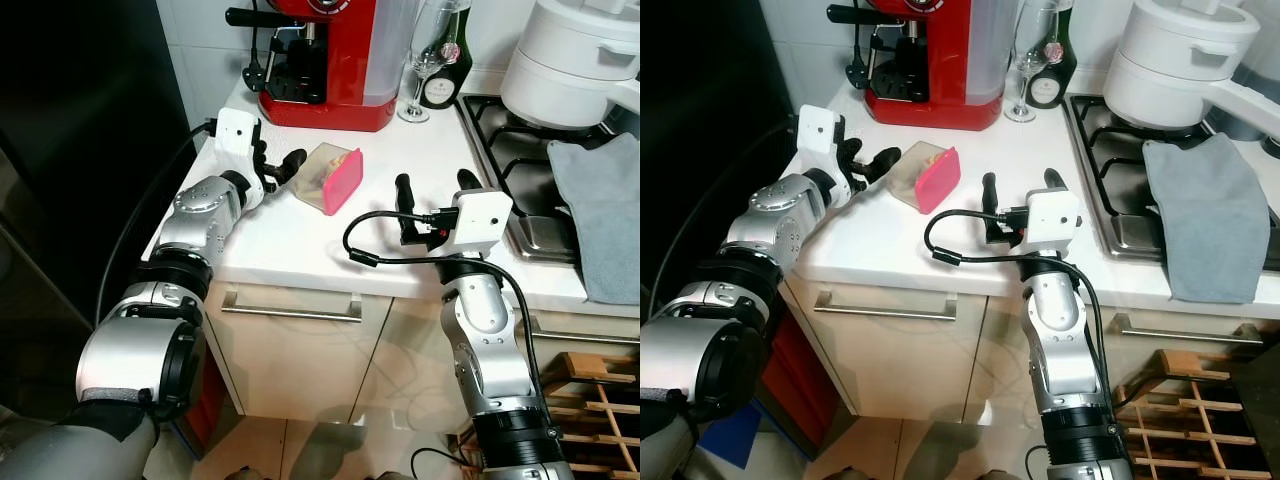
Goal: Restocking fridge
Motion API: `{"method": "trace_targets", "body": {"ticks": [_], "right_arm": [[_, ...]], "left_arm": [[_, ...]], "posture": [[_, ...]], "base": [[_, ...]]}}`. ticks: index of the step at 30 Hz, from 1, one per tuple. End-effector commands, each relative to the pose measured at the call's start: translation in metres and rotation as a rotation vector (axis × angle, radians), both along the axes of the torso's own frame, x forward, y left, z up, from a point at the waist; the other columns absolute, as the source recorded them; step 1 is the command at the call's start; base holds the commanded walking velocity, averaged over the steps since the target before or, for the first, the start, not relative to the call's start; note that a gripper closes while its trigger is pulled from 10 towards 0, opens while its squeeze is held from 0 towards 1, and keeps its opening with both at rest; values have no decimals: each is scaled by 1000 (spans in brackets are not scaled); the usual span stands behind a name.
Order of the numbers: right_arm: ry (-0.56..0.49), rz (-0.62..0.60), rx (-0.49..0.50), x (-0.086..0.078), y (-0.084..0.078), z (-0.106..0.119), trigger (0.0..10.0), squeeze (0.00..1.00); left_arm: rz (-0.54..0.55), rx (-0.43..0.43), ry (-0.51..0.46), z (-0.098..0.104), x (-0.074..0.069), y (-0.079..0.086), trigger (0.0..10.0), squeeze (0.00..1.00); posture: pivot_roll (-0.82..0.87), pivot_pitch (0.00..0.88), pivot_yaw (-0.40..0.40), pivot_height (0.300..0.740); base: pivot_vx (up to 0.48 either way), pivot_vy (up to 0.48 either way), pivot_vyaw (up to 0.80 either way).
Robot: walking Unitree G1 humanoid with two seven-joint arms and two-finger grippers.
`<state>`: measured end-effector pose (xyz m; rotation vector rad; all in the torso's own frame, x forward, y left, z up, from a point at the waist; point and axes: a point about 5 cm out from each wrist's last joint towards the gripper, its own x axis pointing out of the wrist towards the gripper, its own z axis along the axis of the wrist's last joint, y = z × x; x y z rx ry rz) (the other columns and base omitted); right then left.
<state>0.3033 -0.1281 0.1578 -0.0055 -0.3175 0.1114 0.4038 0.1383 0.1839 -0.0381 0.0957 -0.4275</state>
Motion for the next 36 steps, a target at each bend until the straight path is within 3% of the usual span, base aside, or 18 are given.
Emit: {"method": "trace_targets", "body": {"ticks": [1,5,6,10,11,17,24,25,27,32,34,36], "right_arm": [[4,2,6,2,-1,2,10000,0],[6,2,5,2,-2,1,10000,0],[7,1,3,2,-2,1,10000,0],[8,-4,-2,1,-4,0,10000,0],[8,-4,-2,1,-4,0,10000,0],[1,6,-17,5,-4,1,10000,0],[0,32,25,9,3,4,10000,0],[54,37,139,14,7,1,10000,0],[90,40,216,19,10,0,10000,0],[17,34,152,23,9,14,10000,0],[11,30,147,23,8,15,10000,0],[-25,-17,116,21,0,19,10000,0]], "left_arm": [[-14,4,86,-17,-4,0,10000,0],[-27,7,29,-8,-3,-1,10000,0],[-30,62,-70,2,-3,0,10000,0],[-47,121,-234,22,-5,-3,10000,0],[-47,121,-234,22,-5,-3,10000,0],[-111,81,-442,60,-17,-15,10000,0],[-128,85,-470,67,-19,-16,10000,0],[-107,94,-439,62,-16,-12,10000,0],[-84,58,-407,58,-15,-9,10000,0],[-134,-59,-342,54,-22,-18,10000,0],[-152,-65,-336,54,-23,-21,10000,0],[-243,-44,-299,47,-32,-35,10000,0]], "posture": [[-46,0,18,740],[-45,0,19,740],[-47,0,18,740],[-43,0,9,740],[-43,0,9,740],[-29,0,-7,740],[-21,0,3,740],[-19,0,7,740],[-15,0,8,740],[-9,0,7,740],[-10,0,9,740],[-16,0,17,740]], "base": [[0,0,0],[0,0,0],[0,0,0],[0,0,0],[0,0,0],[0,0,0],[0,0,0],[0,0,0],[0,0,0],[0,0,0],[0,0,0],[0,0,0]]}}
